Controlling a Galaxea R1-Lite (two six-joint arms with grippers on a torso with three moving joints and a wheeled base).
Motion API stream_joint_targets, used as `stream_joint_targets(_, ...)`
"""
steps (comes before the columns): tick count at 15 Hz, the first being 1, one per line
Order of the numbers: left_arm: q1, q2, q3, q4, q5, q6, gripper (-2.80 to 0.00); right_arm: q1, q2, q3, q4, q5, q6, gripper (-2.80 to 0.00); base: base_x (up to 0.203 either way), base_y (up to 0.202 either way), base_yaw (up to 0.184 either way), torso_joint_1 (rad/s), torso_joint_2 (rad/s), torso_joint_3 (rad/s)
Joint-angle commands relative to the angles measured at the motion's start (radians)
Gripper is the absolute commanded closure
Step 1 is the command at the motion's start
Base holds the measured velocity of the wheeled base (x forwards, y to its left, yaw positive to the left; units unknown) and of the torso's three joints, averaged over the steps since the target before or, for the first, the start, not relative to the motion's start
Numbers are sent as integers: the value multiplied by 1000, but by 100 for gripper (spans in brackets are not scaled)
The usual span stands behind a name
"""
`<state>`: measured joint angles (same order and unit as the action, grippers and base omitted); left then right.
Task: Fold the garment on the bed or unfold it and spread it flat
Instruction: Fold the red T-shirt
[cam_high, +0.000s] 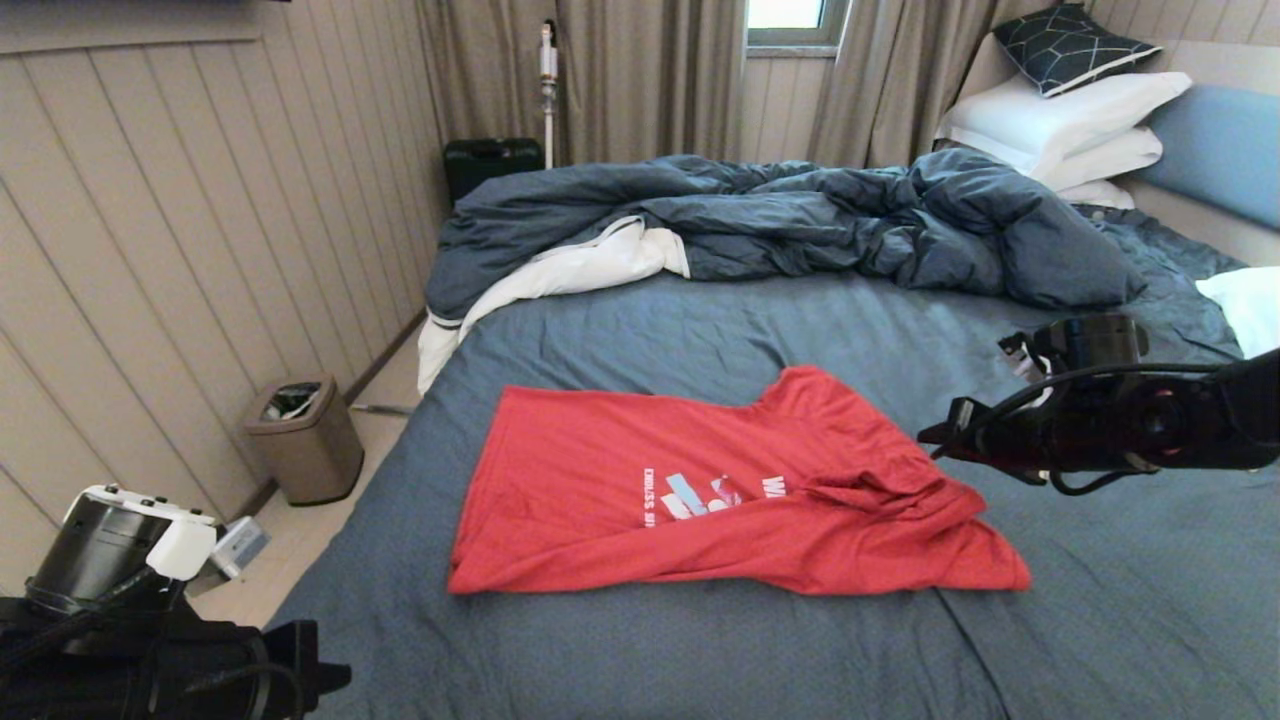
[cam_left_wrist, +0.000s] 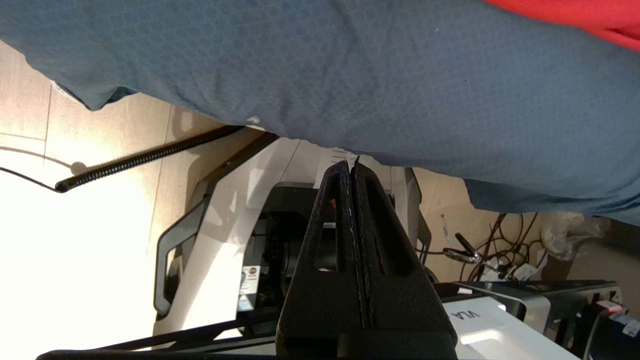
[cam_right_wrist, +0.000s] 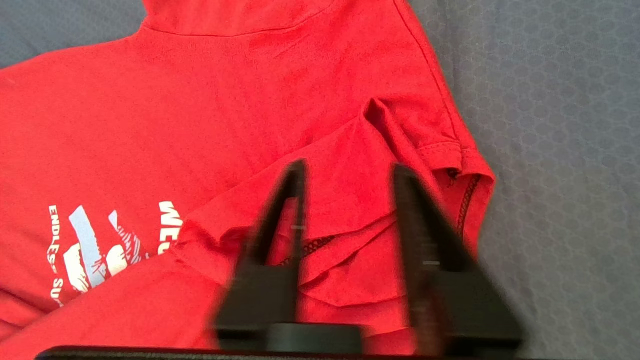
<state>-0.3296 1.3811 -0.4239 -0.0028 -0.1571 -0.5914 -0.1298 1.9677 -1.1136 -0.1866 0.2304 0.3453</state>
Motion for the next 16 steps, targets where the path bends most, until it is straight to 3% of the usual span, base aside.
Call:
stream_joint_targets(1, 0, 1, -1, 0, -1, -4, 0, -3, -18, -1, -2, 3, 1, -280, 0, 0, 0, 0, 0, 0)
stream_joint_targets(5, 0, 0, -15, 0, 2, -1, 0, -8, -119, 71, -1, 4, 1, -280, 0, 0, 0, 0, 0, 0)
stream_joint_targets(8, -9, 19, -56, 5, 6, 18, 0, -6, -274, 231, -1, 7, -12, -280, 0, 0, 0, 0, 0, 0)
stream_joint_targets(11, -41, 36, -108, 15, 6, 99, 0, -7, -427, 399, -1, 10, -41, -280, 0, 0, 0, 0, 0, 0)
stream_joint_targets(14, -59, 66, -202, 99, 7, 112, 0, -12, -528, 522, -6, 21, -93, -280, 0, 0, 0, 0, 0, 0)
stream_joint_targets(15, -60, 96, -227, 111, 7, 121, 0, -12, -554, 569, -9, 24, -120, 0, 0, 0, 0, 0, 0, 0)
stream_joint_targets(16, -63, 126, -256, 117, 7, 134, 0, -12, -586, 607, -14, 32, -153, 0, 0, 0, 0, 0, 0, 0)
